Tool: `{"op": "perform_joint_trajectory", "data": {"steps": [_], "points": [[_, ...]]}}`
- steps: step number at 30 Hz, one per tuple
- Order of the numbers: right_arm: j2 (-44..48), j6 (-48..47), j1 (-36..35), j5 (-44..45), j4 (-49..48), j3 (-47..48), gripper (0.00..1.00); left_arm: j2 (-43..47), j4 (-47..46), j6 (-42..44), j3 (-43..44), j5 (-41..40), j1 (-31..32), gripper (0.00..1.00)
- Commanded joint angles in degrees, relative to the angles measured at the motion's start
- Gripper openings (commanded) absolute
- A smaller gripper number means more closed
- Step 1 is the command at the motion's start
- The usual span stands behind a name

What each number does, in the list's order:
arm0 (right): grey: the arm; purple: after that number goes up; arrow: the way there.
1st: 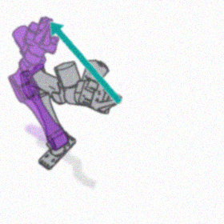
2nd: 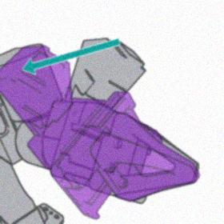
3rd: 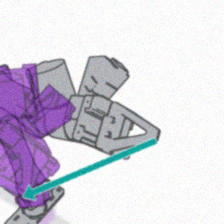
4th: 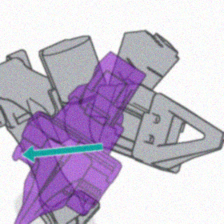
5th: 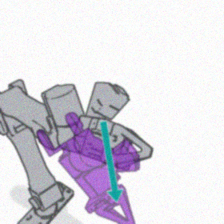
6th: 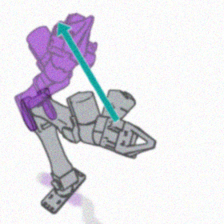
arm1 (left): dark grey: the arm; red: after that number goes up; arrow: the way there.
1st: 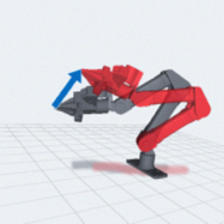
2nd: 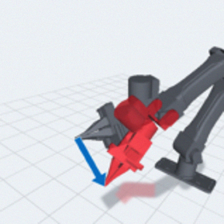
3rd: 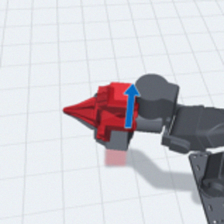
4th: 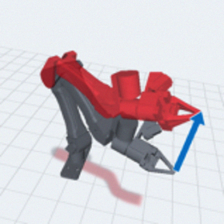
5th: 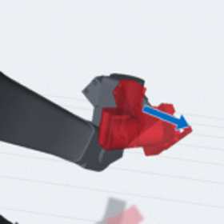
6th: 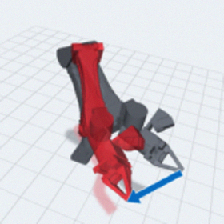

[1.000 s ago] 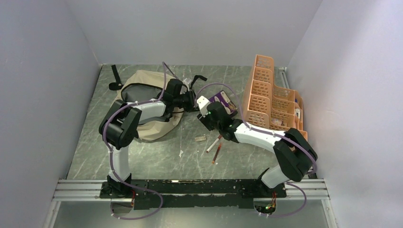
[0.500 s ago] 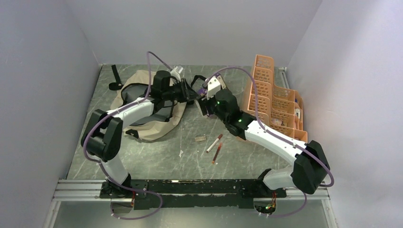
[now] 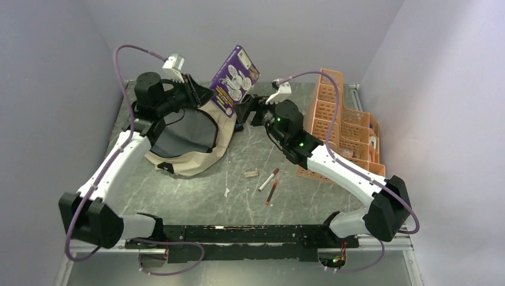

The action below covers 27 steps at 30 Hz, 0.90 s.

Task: Pack the student bag
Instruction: Pick up the book from the center of the board.

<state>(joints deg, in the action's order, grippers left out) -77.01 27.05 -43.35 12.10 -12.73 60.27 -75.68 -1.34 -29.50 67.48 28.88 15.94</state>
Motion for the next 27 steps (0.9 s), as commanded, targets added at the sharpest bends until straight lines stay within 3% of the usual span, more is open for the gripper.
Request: {"op": "perform_joint_trajectory", "data": {"steps": [1,5,9,17,23,27], "points": [[-0.50,0.13,0.25,-7.33,-5.96,5.65,0.81,6.20,4.26,12.73,5.22,1.29,0.26,0.05],[2.33,-16.06,0.64,-12.57,-2.68,9.22,0.82,10.75,11.23,22.34,7.06,0.59,0.31,0.05],[8.96,-27.91,0.86,-16.44,-2.47,6.23,0.82,14.93,15.17,30.71,7.26,0.29,0.44,0.05],[19.44,-53.31,1.06,-35.22,0.64,-0.75,0.84,18.68,24.98,49.51,10.81,11.29,5.87,0.05],[19.43,-61.56,1.03,-41.34,17.37,6.74,0.85,17.97,35.62,58.04,17.23,12.08,11.71,0.05],[20.59,-63.27,1.07,-42.71,22.47,10.11,0.86,18.61,37.67,59.88,17.26,9.21,13.45,0.05]]}}
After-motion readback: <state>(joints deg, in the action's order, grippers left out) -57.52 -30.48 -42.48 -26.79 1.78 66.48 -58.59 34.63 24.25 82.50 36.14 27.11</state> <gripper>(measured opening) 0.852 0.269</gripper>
